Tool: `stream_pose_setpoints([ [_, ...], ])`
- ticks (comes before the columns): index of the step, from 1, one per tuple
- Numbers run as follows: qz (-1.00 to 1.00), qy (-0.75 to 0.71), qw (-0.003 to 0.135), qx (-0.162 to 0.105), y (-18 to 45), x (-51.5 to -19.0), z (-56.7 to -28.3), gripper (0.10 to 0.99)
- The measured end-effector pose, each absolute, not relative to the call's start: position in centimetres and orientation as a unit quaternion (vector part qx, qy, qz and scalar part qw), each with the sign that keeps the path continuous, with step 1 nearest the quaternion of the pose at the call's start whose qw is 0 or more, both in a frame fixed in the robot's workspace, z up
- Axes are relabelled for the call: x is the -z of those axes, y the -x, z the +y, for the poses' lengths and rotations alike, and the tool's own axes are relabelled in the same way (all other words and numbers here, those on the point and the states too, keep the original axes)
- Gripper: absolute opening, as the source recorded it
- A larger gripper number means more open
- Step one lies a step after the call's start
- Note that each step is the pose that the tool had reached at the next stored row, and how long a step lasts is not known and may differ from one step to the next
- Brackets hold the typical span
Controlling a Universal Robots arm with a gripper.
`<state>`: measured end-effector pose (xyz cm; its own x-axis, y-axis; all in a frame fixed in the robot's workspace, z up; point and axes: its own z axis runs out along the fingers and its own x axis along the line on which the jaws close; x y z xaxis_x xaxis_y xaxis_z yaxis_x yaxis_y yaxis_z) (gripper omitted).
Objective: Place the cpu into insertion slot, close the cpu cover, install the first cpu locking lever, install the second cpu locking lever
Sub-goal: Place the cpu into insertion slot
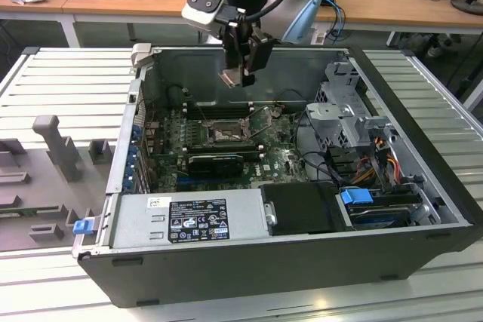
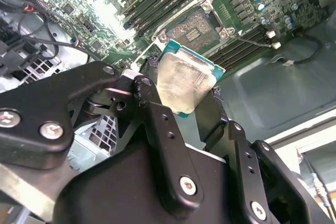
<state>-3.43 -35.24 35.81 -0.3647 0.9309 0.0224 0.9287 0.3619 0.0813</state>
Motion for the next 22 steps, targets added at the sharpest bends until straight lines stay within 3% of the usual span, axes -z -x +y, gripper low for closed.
stream_pose_setpoints([
  [22, 0.744, -0.667, 0.019, -0.038, 3.36, -35.57, -35.24, 0.529],
])
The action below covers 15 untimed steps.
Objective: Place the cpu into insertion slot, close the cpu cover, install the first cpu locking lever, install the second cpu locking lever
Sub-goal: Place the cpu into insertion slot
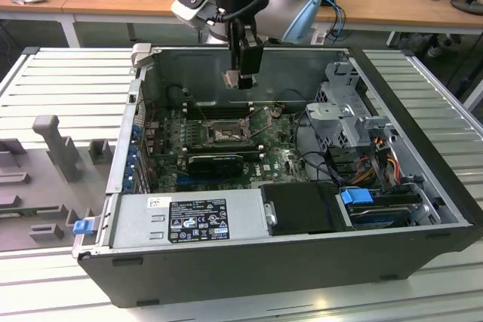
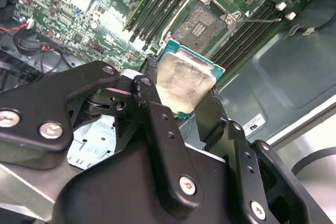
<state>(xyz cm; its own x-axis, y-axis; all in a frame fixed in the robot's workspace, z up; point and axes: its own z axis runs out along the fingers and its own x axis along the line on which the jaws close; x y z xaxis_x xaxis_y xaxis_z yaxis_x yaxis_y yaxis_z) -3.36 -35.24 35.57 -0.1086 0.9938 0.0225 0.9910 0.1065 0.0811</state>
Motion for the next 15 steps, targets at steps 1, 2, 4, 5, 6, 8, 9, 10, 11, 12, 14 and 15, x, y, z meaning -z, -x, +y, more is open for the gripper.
stream_pose_setpoints([
  [1, 0.738, -0.673, 0.019, -0.038, 3.36, -35.55, -35.24, 0.529],
  [2, 0.734, -0.678, 0.019, -0.037, 3.36, -35.54, -35.24, 0.529],
  [4, 0.729, -0.683, 0.02, -0.037, 3.35, -35.53, -35.24, 0.529],
  [5, 0.727, -0.686, 0.02, -0.037, 3.35, -35.52, -35.24, 0.529],
  [6, 0.724, -0.688, 0.02, -0.037, 3.35, -35.52, -35.24, 0.529],
  [8, 0.719, -0.694, 0.02, -0.037, 3.35, -35.52, -35.24, 0.529],
  [9, 0.712, -0.701, 0.02, -0.037, 3.35, -35.51, -35.24, 0.529],
  [10, 0.705, -0.708, 0.021, -0.037, 3.35, -35.5, -35.24, 0.529],
  [11, 0.701, -0.712, 0.021, -0.036, 3.35, -35.49, -35.24, 0.529],
  [12, 0.698, -0.715, 0.021, -0.036, 3.35, -35.48, -35.24, 0.529],
  [14, 0.693, -0.72, 0.021, -0.036, 3.35, -35.47, -35.24, 0.529],
  [15, 0.691, -0.722, 0.021, -0.036, 3.35, -35.47, -35.24, 0.529],
])
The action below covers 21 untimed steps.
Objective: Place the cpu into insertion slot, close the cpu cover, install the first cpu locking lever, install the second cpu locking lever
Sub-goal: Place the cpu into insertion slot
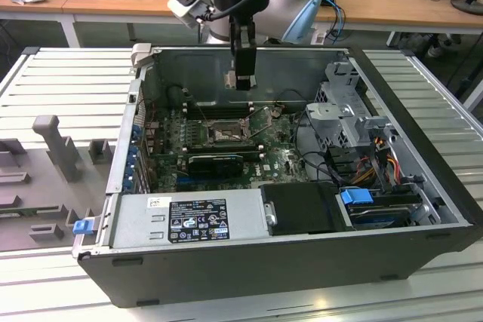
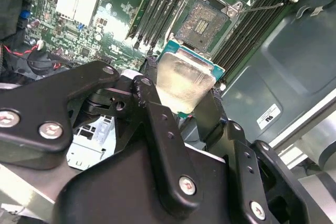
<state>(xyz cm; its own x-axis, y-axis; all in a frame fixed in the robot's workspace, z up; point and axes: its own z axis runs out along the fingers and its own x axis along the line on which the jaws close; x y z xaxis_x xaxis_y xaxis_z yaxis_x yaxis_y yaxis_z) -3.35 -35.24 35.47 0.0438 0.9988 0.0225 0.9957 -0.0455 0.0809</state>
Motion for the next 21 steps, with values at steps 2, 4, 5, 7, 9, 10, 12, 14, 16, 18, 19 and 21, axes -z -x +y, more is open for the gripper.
stream_pose_setpoints([
  [2, 0.686, -0.726, 0.022, -0.036, 3.35, -35.45, -35.24, 0.529],
  [4, 0.681, -0.731, 0.022, -0.036, 3.35, -35.43, -35.24, 0.529],
  [5, 0.676, -0.736, 0.022, -0.036, 3.35, -35.42, -35.24, 0.529],
  [7, 0.671, -0.741, 0.022, -0.036, 3.35, -35.4, -35.24, 0.529],
  [9, 0.665, -0.745, 0.023, -0.035, 3.35, -35.38, -35.24, 0.529],
  [10, 0.662, -0.748, 0.023, -0.035, 3.35, -35.37, -35.24, 0.529],
  [12, 0.656, -0.754, 0.023, -0.035, 3.35, -35.34, -35.24, 0.529],
  [14, 0.648, -0.76, 0.023, -0.035, 3.35, -35.31, -35.24, 0.529],
  [16, 0.642, -0.765, 0.024, -0.035, 3.35, -35.27, -35.24, 0.529],
  [18, 0.635, -0.772, 0.024, -0.034, 3.35, -35.24, -35.24, 0.529],
  [19, 0.632, -0.774, 0.024, -0.034, 3.35, -35.23, -35.24, 0.529],
  [21, 0.626, -0.779, 0.025, -0.034, 3.35, -35.21, -35.24, 0.529],
])
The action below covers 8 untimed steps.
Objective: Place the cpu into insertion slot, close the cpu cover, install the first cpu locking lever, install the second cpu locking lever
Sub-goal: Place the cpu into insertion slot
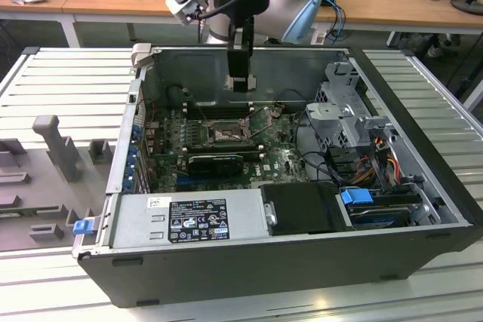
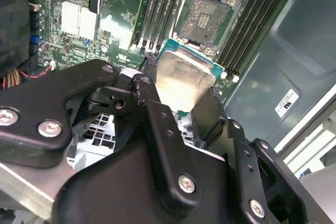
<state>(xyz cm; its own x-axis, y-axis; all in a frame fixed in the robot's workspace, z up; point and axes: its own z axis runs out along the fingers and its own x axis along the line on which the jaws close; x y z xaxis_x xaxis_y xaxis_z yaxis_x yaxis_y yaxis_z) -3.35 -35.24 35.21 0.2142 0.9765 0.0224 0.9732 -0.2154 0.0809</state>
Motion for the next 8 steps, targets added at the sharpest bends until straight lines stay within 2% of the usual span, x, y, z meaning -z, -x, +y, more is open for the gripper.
stream_pose_setpoints([
  [8, 0.602, -0.798, 0.026, -0.033, 3.35, -35.12, -35.24, 0.529],
])
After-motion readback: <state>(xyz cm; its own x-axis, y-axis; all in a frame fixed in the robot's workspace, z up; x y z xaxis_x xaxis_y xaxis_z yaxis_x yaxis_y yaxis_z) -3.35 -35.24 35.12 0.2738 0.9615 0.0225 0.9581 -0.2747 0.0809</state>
